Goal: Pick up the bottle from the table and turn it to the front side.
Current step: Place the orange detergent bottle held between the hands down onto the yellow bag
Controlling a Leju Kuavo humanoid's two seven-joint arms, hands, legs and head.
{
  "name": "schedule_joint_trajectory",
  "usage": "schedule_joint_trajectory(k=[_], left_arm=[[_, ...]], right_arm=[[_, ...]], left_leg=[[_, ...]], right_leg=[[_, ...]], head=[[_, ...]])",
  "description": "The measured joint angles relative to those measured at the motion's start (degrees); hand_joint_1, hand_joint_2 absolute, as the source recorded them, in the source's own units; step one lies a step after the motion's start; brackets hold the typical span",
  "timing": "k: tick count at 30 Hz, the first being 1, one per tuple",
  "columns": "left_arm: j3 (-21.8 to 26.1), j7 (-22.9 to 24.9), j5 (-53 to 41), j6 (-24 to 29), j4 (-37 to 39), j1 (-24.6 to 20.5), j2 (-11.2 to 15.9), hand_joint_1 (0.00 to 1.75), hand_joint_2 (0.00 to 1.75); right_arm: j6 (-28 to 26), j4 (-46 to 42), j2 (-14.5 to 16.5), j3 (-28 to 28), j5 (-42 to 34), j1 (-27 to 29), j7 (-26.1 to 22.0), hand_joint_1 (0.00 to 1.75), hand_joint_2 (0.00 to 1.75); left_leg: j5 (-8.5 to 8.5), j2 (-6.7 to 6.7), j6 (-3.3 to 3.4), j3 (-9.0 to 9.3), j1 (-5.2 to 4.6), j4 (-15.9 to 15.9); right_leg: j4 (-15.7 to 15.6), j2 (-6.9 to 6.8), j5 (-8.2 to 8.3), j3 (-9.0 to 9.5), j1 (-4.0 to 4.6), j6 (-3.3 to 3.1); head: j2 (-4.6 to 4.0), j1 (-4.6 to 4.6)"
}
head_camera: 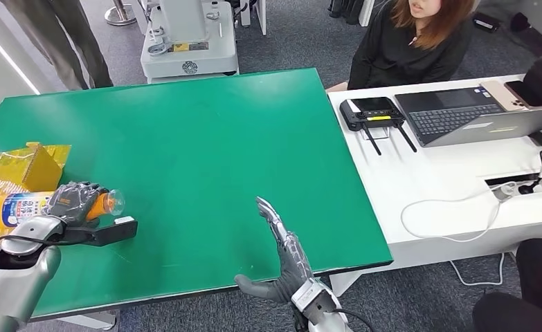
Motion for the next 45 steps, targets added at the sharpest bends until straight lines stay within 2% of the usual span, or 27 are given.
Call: schedule_joint_trajectory(k=[2, 3, 8, 13, 24, 29, 31, 35, 37, 45], left_arm=[[0.00, 0.19, -0.36, 0.10, 2.72, -1.96, -1.09, 0.06, 1.75], [0.00, 0.25, -0.55, 0.21, 4.07, -3.06, -1.66, 0.00, 1.75], [-0.02, 1.55, -3.04, 1.16, 11.17, -8.86, -5.71, 0.00, 1.75], [-0.02, 2.28, -4.20, 1.15, 15.60, -11.89, -8.77, 0.00, 1.75], [-0.02, 2.06, -4.96, 1.03, 20.09, -14.34, -11.83, 0.00, 1.75], [-0.02, -0.72, -2.60, 2.74, 20.51, -14.37, -12.66, 0.00, 1.75], [0.03, -3.51, -0.11, 4.21, 20.52, -14.22, -13.18, 0.00, 1.75], [1.80, -14.38, 11.67, 7.02, 16.65, -11.27, -14.85, 0.00, 1.75], [2.83, -17.61, 17.39, 7.16, 12.11, -8.29, -15.85, 0.00, 1.75], [3.96, -19.52, 30.73, 10.34, -7.13, 4.64, -17.79, 0.00, 1.75]], right_arm=[[-0.40, 0.33, 0.00, -0.04, -0.20, -0.02, 0.00, 0.00, 1.75], [-0.61, 0.48, 0.00, -0.09, -0.39, -0.02, 0.00, 0.00, 1.75], [-2.57, 1.38, -0.02, -0.85, -1.19, -0.01, 0.00, 0.00, 1.75], [-3.68, 2.21, -0.11, -1.48, -1.96, 0.29, 0.00, 0.00, 1.75], [-5.56, 2.57, -0.83, -3.04, -3.01, 2.36, 0.01, 0.00, 1.75], [-4.77, 3.11, -0.85, -3.73, -2.90, 2.26, 0.01, 0.00, 1.75], [-4.57, 3.18, -0.85, -4.03, -2.81, 2.22, 0.00, 0.00, 1.75], [-4.31, 2.05, -0.85, -4.71, -2.33, 2.22, 0.01, 0.00, 1.75], [-4.27, 1.09, -0.85, -5.05, -1.94, 2.23, 0.01, 0.00, 1.75], [-3.55, -2.15, -0.85, -5.75, -0.91, 2.54, 0.00, 0.00, 1.75]], left_leg=[[0.01, -0.07, 0.01, -0.01, 0.00, 0.00], [0.02, -0.08, 0.01, -0.01, 0.00, 0.00], [0.03, -0.08, 0.01, 0.01, -0.01, 0.01], [0.03, 0.00, 0.01, 0.02, -0.02, 0.03], [0.03, 0.03, 0.01, 0.02, -0.01, 0.02], [0.03, 0.00, 0.01, 0.02, -0.01, 0.02], [0.03, 0.00, 0.01, 0.01, -0.02, 0.02], [0.03, -0.07, 0.01, 0.01, -0.04, 0.03], [0.02, -0.04, 0.02, 0.01, -0.04, 0.03], [-0.01, -0.01, 0.03, 0.02, -0.03, 0.02]], right_leg=[[0.00, -0.06, 0.00, 0.01, 0.00, 0.00], [0.00, -0.08, 0.00, 0.02, 0.00, 0.00], [0.00, -0.08, 0.04, 0.07, 0.00, 0.02], [0.00, 0.01, 0.08, 0.06, -0.02, 0.02], [0.01, 0.02, 0.08, 0.05, 0.00, 0.02], [0.02, 0.00, 0.08, 0.05, 0.00, 0.02], [0.02, 0.00, 0.08, 0.06, -0.01, 0.02], [0.01, -0.05, 0.07, 0.08, -0.03, 0.03], [-0.01, -0.01, 0.07, 0.08, -0.03, 0.03], [-0.04, 0.01, 0.04, 0.07, -0.02, 0.05]], head=[[0.00, 0.00], [0.00, 0.00], [0.00, 0.00], [-0.01, 0.01], [0.00, 0.00], [0.00, 0.01], [0.00, 0.00], [0.00, 0.00], [0.00, 0.01], [0.00, -0.01]])
